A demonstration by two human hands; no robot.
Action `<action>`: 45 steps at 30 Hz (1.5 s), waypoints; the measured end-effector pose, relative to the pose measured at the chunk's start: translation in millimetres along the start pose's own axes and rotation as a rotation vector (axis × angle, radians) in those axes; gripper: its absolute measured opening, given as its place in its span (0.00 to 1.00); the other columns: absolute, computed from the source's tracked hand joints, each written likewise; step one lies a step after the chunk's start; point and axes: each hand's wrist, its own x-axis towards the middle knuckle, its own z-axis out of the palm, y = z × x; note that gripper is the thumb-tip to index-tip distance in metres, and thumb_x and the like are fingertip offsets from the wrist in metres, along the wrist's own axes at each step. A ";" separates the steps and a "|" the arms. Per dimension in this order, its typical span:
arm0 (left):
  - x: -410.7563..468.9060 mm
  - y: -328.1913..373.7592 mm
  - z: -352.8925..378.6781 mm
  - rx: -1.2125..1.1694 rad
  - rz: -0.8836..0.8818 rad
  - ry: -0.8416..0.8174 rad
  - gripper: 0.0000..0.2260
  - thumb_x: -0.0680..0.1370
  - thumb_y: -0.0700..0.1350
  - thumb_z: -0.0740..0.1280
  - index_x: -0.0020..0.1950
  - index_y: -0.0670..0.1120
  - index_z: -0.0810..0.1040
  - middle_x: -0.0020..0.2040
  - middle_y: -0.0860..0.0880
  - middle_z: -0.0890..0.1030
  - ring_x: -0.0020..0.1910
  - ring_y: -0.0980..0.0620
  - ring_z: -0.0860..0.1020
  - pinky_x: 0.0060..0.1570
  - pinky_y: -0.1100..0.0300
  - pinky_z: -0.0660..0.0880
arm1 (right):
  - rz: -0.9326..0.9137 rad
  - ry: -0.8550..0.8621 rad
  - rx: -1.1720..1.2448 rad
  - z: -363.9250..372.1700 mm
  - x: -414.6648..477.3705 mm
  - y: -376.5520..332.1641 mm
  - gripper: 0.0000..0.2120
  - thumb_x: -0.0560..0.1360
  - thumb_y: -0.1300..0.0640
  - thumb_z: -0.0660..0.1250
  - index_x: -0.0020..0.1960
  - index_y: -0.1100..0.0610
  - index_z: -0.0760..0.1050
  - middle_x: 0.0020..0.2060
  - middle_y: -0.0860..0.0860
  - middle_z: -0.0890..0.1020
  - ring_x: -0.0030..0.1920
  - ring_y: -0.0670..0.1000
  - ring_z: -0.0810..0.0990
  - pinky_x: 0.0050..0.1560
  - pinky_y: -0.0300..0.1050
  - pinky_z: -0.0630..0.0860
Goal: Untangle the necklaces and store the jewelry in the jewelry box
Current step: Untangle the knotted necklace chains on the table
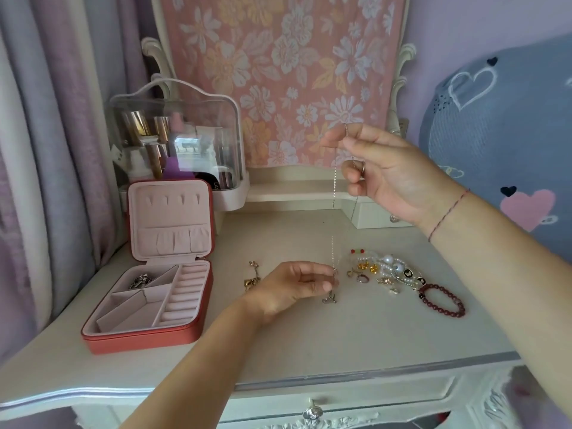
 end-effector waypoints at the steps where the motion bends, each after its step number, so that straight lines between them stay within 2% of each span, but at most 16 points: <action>1: 0.2 -0.7 1.3 0.003 0.003 -0.002 0.11 0.74 0.34 0.71 0.54 0.46 0.81 0.49 0.50 0.85 0.50 0.58 0.82 0.53 0.69 0.73 | 0.004 0.000 -0.003 0.2 0.0 -1.0 0.08 0.80 0.62 0.58 0.52 0.55 0.76 0.56 0.50 0.78 0.28 0.43 0.70 0.28 0.36 0.70; 4: 1.1 -2.9 5.3 0.009 0.021 0.006 0.10 0.73 0.33 0.71 0.51 0.45 0.82 0.47 0.50 0.85 0.46 0.56 0.82 0.52 0.67 0.75 | 0.013 -0.003 -0.009 2.0 -0.5 -1.7 0.08 0.80 0.62 0.58 0.52 0.55 0.76 0.57 0.52 0.78 0.27 0.43 0.69 0.27 0.35 0.69; 8: 0.2 -2.2 6.2 0.034 0.070 0.017 0.04 0.74 0.35 0.71 0.47 0.42 0.83 0.37 0.50 0.85 0.37 0.57 0.80 0.45 0.67 0.74 | 0.017 0.009 -0.003 1.2 -2.2 -0.2 0.08 0.79 0.62 0.58 0.53 0.55 0.76 0.57 0.52 0.78 0.27 0.43 0.67 0.26 0.35 0.68; 12: 1.3 -1.3 0.7 0.021 0.091 0.121 0.04 0.77 0.37 0.68 0.45 0.41 0.83 0.35 0.50 0.84 0.31 0.58 0.76 0.38 0.68 0.73 | 0.015 0.030 0.050 -11.5 -6.4 -0.9 0.09 0.74 0.58 0.62 0.53 0.54 0.76 0.56 0.50 0.80 0.27 0.43 0.65 0.26 0.34 0.67; 16: 1.5 0.0 -3.1 0.060 0.127 0.245 0.06 0.79 0.38 0.66 0.46 0.41 0.82 0.35 0.52 0.84 0.31 0.60 0.75 0.36 0.71 0.70 | 0.012 0.063 0.072 -25.9 -13.1 -3.6 0.11 0.72 0.57 0.63 0.54 0.54 0.76 0.57 0.52 0.79 0.26 0.42 0.64 0.25 0.32 0.65; 19: 0.8 2.8 -7.3 0.058 0.146 0.322 0.08 0.81 0.41 0.63 0.45 0.45 0.80 0.38 0.52 0.83 0.37 0.58 0.76 0.39 0.68 0.69 | 0.015 0.083 0.072 -34.0 -20.1 -3.3 0.11 0.72 0.57 0.62 0.54 0.54 0.76 0.54 0.51 0.80 0.25 0.41 0.63 0.24 0.32 0.64; 23: 1.4 8.1 -13.0 -0.242 0.158 0.368 0.10 0.81 0.38 0.59 0.41 0.43 0.76 0.36 0.47 0.81 0.38 0.52 0.78 0.48 0.59 0.73 | 0.043 0.101 0.087 -45.3 -32.1 0.7 0.12 0.72 0.58 0.61 0.54 0.54 0.75 0.55 0.52 0.79 0.24 0.41 0.61 0.22 0.31 0.63; 26: -1.3 11.3 -18.1 -0.524 0.164 0.322 0.10 0.81 0.39 0.57 0.42 0.43 0.74 0.34 0.47 0.78 0.36 0.50 0.75 0.50 0.56 0.75 | 0.085 0.116 0.102 -53.3 -41.8 6.6 0.12 0.72 0.58 0.61 0.55 0.54 0.75 0.56 0.54 0.79 0.23 0.41 0.60 0.21 0.30 0.62; 29: -3.9 15.2 -23.2 -0.671 0.146 0.308 0.09 0.81 0.42 0.58 0.42 0.45 0.73 0.36 0.49 0.80 0.26 0.54 0.70 0.39 0.60 0.77 | 0.119 0.112 0.112 -60.6 -52.0 12.8 0.12 0.73 0.58 0.60 0.55 0.53 0.76 0.54 0.52 0.80 0.22 0.40 0.59 0.20 0.30 0.61; 31: -4.8 17.4 -26.1 -0.714 0.137 0.313 0.09 0.81 0.42 0.58 0.43 0.46 0.74 0.40 0.49 0.83 0.21 0.56 0.64 0.30 0.64 0.73 | 0.138 0.110 0.121 -64.7 -57.9 17.2 0.13 0.73 0.58 0.59 0.55 0.53 0.76 0.54 0.52 0.80 0.22 0.40 0.59 0.19 0.30 0.61; 33: -5.7 18.4 -28.3 -0.711 0.126 0.316 0.08 0.81 0.43 0.58 0.43 0.47 0.74 0.42 0.50 0.84 0.19 0.57 0.61 0.26 0.67 0.69 | 0.151 0.096 0.122 -67.8 -62.8 21.9 0.13 0.72 0.58 0.61 0.56 0.54 0.76 0.55 0.53 0.80 0.22 0.41 0.59 0.19 0.30 0.61; 35: -6.6 18.4 -29.0 -0.683 0.113 0.315 0.07 0.80 0.43 0.60 0.43 0.48 0.75 0.42 0.51 0.84 0.18 0.58 0.59 0.24 0.68 0.65 | 0.158 0.084 0.126 -69.8 -67.1 26.2 0.15 0.70 0.56 0.63 0.56 0.54 0.77 0.55 0.54 0.81 0.22 0.41 0.59 0.19 0.30 0.61; 38: -7.7 18.4 -28.4 -0.649 0.104 0.303 0.01 0.73 0.45 0.64 0.43 0.49 0.75 0.41 0.52 0.83 0.18 0.59 0.58 0.22 0.69 0.61 | 0.166 0.087 0.141 -73.2 -72.0 31.1 0.15 0.73 0.58 0.59 0.58 0.54 0.76 0.51 0.53 0.81 0.22 0.40 0.59 0.18 0.29 0.59; 41: -8.0 18.0 -28.1 -0.668 0.101 0.307 0.04 0.77 0.44 0.62 0.43 0.49 0.76 0.42 0.52 0.84 0.17 0.59 0.58 0.22 0.69 0.62 | 0.155 0.077 0.187 -79.5 -76.8 34.7 0.17 0.72 0.57 0.62 0.60 0.52 0.77 0.43 0.51 0.78 0.24 0.41 0.56 0.19 0.30 0.55; 43: -8.0 17.9 -27.2 -0.674 0.093 0.304 0.08 0.80 0.43 0.60 0.43 0.48 0.75 0.43 0.52 0.84 0.17 0.59 0.58 0.22 0.69 0.61 | 0.147 0.062 0.204 -82.6 -79.4 37.1 0.21 0.66 0.54 0.68 0.60 0.51 0.78 0.40 0.49 0.77 0.26 0.43 0.52 0.19 0.30 0.54; 45: -7.7 17.8 -26.1 -0.661 0.090 0.299 0.09 0.81 0.43 0.59 0.43 0.48 0.75 0.40 0.52 0.82 0.17 0.60 0.57 0.21 0.70 0.60 | 0.153 0.082 0.210 -82.6 -81.4 39.7 0.23 0.64 0.53 0.68 0.59 0.50 0.79 0.38 0.49 0.76 0.27 0.44 0.51 0.19 0.30 0.54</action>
